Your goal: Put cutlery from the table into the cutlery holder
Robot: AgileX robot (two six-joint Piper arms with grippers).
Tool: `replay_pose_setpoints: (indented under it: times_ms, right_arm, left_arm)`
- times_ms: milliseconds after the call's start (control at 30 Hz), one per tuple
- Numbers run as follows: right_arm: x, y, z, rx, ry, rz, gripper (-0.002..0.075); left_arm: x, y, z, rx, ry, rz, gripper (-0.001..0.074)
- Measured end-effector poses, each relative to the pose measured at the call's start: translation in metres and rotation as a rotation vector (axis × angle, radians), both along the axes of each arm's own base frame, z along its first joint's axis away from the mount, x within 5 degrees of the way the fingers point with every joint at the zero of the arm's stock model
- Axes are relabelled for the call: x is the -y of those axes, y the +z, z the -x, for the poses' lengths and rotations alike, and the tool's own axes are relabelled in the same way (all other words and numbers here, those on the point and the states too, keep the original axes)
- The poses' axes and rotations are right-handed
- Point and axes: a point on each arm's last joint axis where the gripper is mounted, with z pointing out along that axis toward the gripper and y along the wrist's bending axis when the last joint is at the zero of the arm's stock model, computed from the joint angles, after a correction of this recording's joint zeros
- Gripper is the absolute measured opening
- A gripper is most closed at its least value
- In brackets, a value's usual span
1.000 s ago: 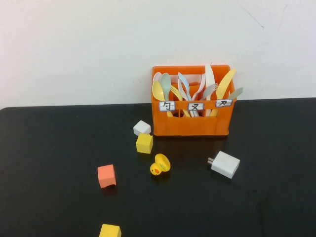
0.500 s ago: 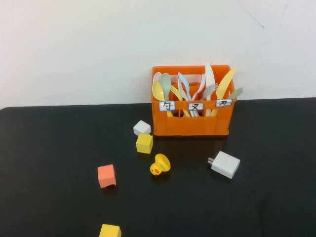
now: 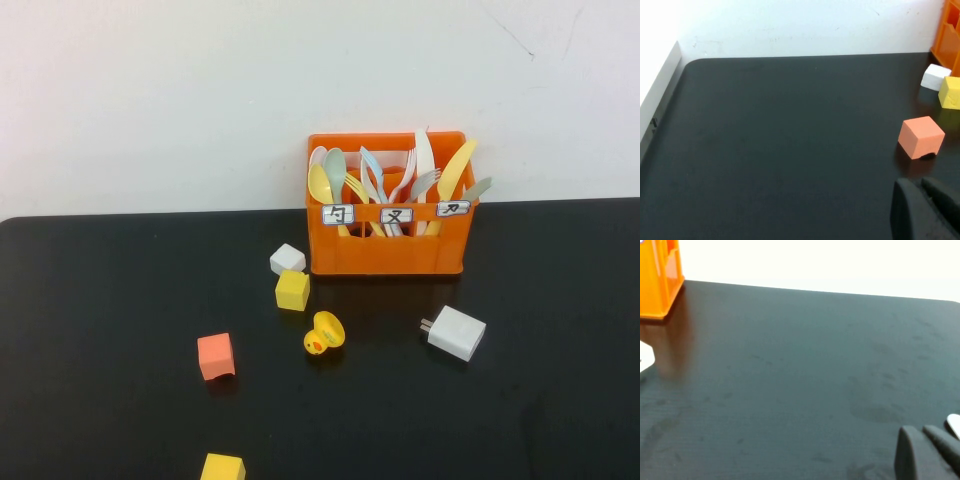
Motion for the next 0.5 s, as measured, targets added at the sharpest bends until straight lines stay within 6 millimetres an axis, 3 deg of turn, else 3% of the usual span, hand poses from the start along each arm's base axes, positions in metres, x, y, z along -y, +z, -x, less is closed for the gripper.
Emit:
replay_pose_setpoints:
  times_ms: [500]
  right_arm:
    - [-0.0012,-0.0001,-0.0001,0.005,-0.003,-0.048,-0.0002]
  left_arm:
    - [0.0,-0.0001,0.0,-0.001,0.0,0.0,-0.0001]
